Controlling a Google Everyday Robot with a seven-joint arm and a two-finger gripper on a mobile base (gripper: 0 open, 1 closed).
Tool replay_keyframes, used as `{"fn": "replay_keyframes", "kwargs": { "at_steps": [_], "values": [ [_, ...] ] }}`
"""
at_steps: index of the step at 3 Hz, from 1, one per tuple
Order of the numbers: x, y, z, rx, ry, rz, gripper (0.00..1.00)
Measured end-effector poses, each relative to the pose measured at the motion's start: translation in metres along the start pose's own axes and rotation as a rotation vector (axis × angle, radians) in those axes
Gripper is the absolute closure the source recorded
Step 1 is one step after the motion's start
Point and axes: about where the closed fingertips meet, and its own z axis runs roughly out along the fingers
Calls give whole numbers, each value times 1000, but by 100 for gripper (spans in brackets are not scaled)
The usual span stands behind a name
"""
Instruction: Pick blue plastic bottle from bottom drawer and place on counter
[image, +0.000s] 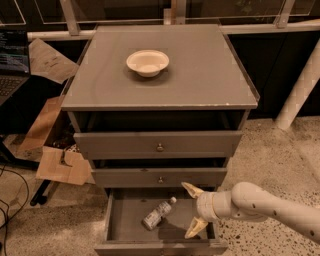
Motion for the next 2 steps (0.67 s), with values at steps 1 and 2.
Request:
{"fn": "replay_keyframes", "kwargs": {
  "at_steps": [1, 2],
  "values": [
    [8, 4, 9, 15, 15, 7, 0],
    [26, 0, 41, 7, 5, 20, 0]
  ]
}}
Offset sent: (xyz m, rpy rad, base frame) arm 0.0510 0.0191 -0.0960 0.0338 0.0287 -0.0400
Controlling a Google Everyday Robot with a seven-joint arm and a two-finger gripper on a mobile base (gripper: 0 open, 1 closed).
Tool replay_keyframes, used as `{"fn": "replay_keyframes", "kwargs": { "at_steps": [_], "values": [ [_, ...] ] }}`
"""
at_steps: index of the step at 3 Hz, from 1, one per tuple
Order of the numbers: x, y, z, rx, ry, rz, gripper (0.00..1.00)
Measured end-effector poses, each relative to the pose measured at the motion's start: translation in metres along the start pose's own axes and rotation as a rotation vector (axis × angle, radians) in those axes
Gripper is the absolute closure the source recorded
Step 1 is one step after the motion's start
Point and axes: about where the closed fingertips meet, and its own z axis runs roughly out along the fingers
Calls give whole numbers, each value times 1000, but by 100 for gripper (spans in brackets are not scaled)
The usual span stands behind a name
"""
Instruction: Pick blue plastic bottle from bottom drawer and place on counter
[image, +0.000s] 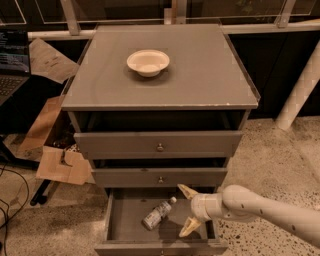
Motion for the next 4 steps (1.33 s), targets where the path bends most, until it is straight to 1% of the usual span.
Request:
{"fn": "replay_keyframes", "kwargs": {
  "at_steps": [1, 2, 3, 4],
  "values": [
    [32, -20, 75, -40, -46, 39, 0],
    [32, -20, 75, -40, -46, 39, 0],
    [35, -10, 82, -76, -71, 35, 0],
    [43, 0, 104, -144, -99, 40, 0]
  ]
}}
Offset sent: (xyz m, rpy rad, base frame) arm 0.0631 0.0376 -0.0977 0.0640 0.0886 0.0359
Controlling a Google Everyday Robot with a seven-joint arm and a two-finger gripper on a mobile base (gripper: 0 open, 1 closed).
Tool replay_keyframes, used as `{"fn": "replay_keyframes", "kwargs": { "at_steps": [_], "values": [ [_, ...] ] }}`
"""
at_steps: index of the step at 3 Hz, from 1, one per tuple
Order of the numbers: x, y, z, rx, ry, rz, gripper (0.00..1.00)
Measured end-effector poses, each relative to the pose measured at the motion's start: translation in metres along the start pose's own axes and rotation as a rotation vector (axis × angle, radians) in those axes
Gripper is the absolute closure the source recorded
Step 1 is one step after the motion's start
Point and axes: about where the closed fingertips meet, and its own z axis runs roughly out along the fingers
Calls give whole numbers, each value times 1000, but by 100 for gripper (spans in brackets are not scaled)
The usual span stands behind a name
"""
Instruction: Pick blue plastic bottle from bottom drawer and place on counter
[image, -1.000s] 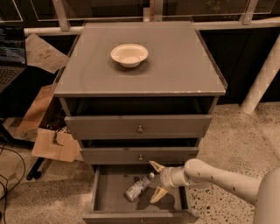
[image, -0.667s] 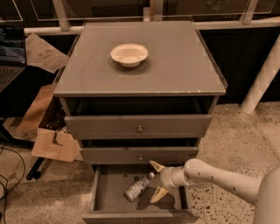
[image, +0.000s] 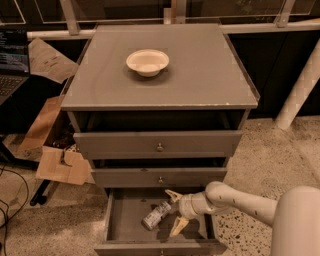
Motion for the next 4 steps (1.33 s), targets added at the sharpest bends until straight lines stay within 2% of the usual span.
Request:
{"fn": "replay_keyframes", "kwargs": {
  "at_steps": [1, 2, 3, 4],
  "values": [
    [8, 1, 23, -59, -11, -10, 0],
    [9, -7, 44, -91, 43, -43, 0],
    [10, -15, 62, -73, 143, -48, 0],
    [15, -27, 68, -10, 170, -38, 0]
  ]
}}
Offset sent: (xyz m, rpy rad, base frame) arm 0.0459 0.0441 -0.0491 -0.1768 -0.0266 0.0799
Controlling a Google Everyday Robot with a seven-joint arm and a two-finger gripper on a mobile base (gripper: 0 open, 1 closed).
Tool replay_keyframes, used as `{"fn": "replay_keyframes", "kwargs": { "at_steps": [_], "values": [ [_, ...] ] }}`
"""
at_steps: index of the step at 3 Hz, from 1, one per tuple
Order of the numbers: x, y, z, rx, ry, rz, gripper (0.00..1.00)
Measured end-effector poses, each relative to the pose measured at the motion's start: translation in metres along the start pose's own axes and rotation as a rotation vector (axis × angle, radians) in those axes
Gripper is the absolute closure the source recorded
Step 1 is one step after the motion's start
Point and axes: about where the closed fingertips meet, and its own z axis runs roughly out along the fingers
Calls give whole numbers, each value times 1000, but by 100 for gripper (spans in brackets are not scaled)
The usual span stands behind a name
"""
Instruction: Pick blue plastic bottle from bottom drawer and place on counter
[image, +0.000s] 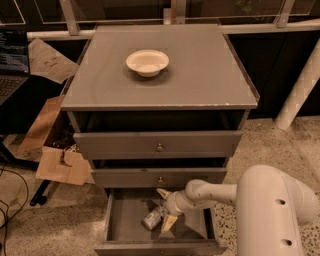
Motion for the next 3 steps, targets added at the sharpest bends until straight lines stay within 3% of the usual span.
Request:
{"fn": "replay_keyframes", "kwargs": {
  "at_steps": [1, 3],
  "values": [
    [1, 0, 2, -2, -1, -2, 0],
    [13, -1, 42, -53, -12, -31, 0]
  ]
}}
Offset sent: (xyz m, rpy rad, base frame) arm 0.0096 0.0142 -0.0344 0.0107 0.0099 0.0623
